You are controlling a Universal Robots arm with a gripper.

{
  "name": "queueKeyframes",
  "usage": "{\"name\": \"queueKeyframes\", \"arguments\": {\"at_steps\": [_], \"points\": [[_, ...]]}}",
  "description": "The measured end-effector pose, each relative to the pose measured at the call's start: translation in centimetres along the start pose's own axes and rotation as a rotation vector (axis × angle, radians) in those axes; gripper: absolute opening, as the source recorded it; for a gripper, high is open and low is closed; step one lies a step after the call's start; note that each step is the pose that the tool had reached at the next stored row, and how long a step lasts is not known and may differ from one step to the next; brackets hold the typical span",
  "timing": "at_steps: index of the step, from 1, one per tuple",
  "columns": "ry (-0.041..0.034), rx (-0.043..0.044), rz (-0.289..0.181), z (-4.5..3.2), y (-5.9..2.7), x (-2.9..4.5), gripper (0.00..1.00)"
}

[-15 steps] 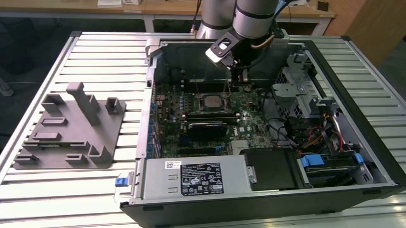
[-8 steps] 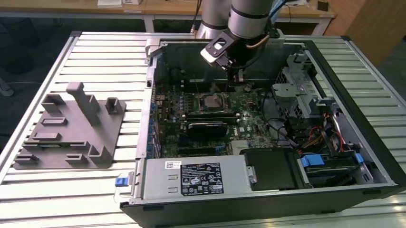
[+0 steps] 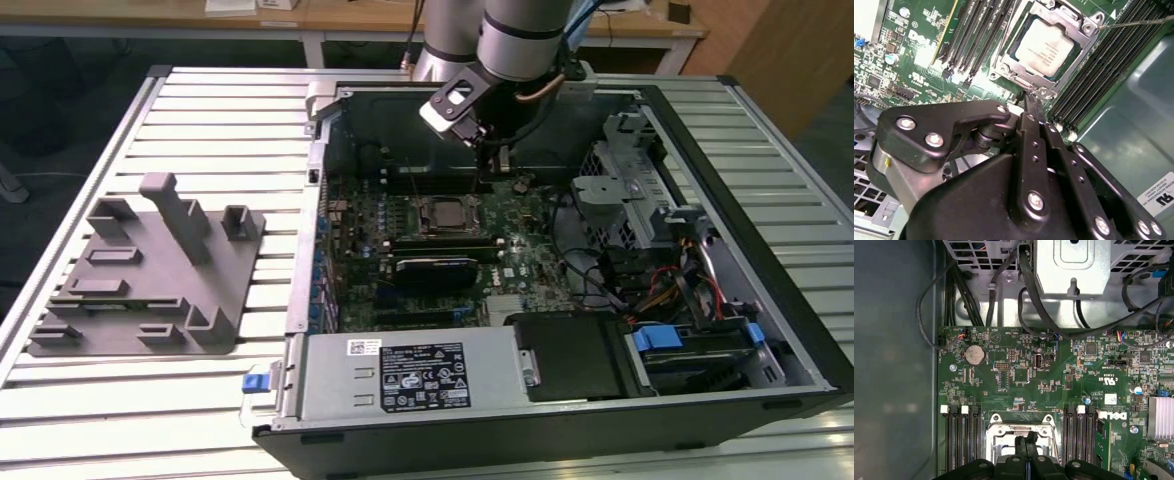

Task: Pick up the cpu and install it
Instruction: 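Close the cpu cover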

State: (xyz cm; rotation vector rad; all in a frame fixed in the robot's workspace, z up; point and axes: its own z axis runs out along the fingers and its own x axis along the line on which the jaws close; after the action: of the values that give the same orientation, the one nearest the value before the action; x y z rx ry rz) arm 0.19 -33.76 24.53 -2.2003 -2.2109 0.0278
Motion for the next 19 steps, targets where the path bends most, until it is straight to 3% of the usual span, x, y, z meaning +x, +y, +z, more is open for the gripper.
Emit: {"name": "queueKeyframes", "arguments": {"at_steps": [5,19], "points": [[-0.0001,0.0003,-0.002,0.19,-0.22,-0.09,0.11],[-0.0002,0.0003,-0.007,0.58,-1.85,-0.19,0.11]]}}
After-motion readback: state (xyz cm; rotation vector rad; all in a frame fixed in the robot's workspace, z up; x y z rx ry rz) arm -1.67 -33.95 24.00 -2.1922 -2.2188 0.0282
